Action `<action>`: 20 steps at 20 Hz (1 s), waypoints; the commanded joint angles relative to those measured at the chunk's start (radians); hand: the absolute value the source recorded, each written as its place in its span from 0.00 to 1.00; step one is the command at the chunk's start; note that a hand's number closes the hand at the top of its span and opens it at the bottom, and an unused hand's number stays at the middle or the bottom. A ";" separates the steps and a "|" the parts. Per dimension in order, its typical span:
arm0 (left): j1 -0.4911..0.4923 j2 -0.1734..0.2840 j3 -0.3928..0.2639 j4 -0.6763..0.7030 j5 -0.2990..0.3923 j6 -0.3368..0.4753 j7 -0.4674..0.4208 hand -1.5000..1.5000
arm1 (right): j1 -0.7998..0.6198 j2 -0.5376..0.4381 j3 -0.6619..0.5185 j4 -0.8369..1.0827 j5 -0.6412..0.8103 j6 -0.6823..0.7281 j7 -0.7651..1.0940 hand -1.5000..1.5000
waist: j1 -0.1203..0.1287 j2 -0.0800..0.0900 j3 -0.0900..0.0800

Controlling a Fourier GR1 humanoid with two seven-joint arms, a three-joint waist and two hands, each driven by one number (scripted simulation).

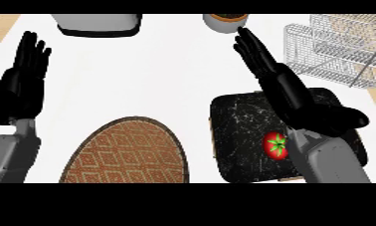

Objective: Pick the tomato from the tray and place it in the tiered basket

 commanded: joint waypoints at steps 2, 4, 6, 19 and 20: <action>0.051 -0.033 -0.050 -0.039 -0.044 0.015 -0.025 0.50 | 0.120 -0.051 -0.165 -0.090 -0.088 -0.016 -0.068 1.00 | -0.016 0.007 0.047; 0.067 -0.056 -0.091 -0.030 -0.089 0.042 -0.040 0.50 | 0.186 -0.065 -0.300 -0.128 -0.191 -0.015 -0.121 1.00 | -0.060 0.004 0.050; 0.065 -0.047 -0.132 -0.043 -0.129 0.046 -0.026 0.50 | 0.203 -0.042 -0.444 -0.097 -0.296 -0.042 -0.157 1.00 | -0.089 0.005 0.057; 0.097 -0.144 -0.271 -0.116 -0.213 0.096 0.041 0.50 | 0.716 -0.193 -0.675 -0.049 -0.673 0.630 -0.200 0.00 | -0.018 0.008 0.046; 0.077 -0.154 -0.271 -0.079 -0.223 0.107 0.039 0.50 | 0.711 -0.256 -0.694 -0.065 -0.603 0.632 -0.190 0.00 | -0.030 0.009 0.046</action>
